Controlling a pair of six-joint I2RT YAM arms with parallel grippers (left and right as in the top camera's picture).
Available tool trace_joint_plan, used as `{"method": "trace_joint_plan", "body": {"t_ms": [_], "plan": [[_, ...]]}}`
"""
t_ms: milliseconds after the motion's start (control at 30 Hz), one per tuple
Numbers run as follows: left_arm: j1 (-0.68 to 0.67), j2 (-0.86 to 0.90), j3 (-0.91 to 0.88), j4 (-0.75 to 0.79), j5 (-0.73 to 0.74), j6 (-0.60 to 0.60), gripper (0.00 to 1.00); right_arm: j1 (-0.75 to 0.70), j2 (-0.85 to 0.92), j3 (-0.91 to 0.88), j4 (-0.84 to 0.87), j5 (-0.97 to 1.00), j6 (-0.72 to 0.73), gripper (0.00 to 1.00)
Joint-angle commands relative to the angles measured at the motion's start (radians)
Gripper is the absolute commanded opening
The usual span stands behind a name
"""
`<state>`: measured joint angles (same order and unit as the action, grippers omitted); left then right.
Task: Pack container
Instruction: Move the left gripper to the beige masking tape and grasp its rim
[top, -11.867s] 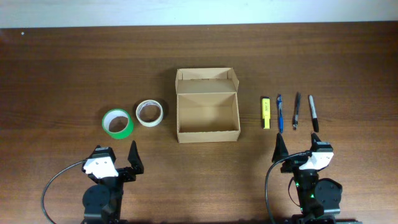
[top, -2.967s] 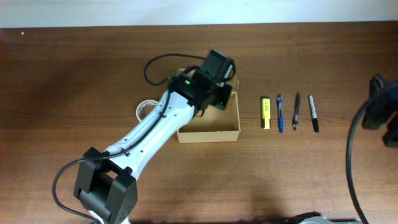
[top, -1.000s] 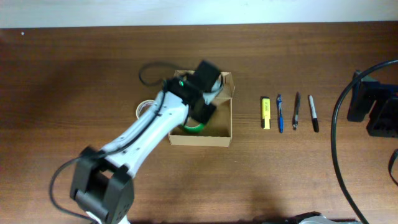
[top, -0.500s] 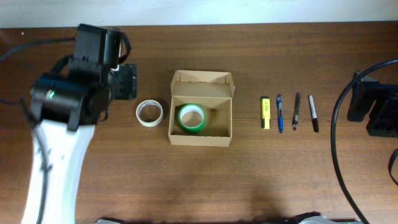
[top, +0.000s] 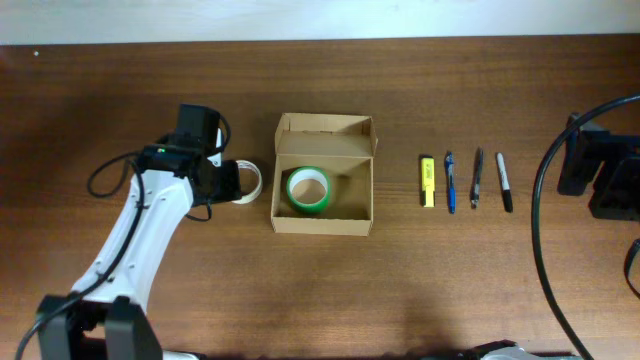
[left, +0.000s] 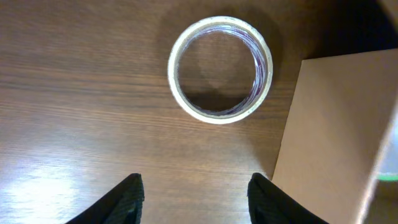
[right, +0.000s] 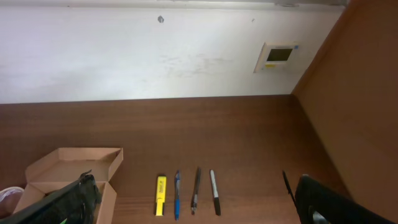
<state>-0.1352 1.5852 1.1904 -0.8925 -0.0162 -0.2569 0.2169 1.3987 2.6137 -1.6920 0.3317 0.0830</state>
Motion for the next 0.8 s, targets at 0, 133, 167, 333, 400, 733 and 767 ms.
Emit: {"method": "trace_joint_plan", "body": {"t_ms": [0, 133, 167, 333, 400, 733, 767], "plan": [[0.001, 0.051, -0.032, 0.043, 0.028, -0.023, 0.52, 0.005, -0.002, 0.0, -0.006, -0.006, 0.008, 0.99], [0.001, 0.123, -0.032, 0.095, 0.017, -0.01, 0.52, 0.006, -0.007, 0.0, -0.006, -0.011, 0.008, 0.99], [0.001, 0.138, -0.032, 0.108, 0.011, -0.003, 0.51, 0.006, -0.01, 0.0, -0.006, -0.011, 0.008, 0.99], [0.002, 0.204, -0.032, 0.162, -0.034, 0.009, 0.51, 0.006, -0.018, 0.0, -0.006, -0.014, 0.008, 0.99], [0.008, 0.233, -0.032, 0.183, -0.032, 0.011, 0.51, 0.006, -0.018, 0.0, -0.006, -0.014, 0.008, 0.99], [0.092, 0.279, -0.032, 0.227, -0.024, 0.02, 0.48, 0.006, -0.018, 0.0, -0.006, -0.018, 0.008, 0.99], [0.097, 0.286, -0.032, 0.231, -0.011, 0.023, 0.44, 0.006, -0.018, 0.0, -0.006, -0.018, 0.008, 0.99]]}}
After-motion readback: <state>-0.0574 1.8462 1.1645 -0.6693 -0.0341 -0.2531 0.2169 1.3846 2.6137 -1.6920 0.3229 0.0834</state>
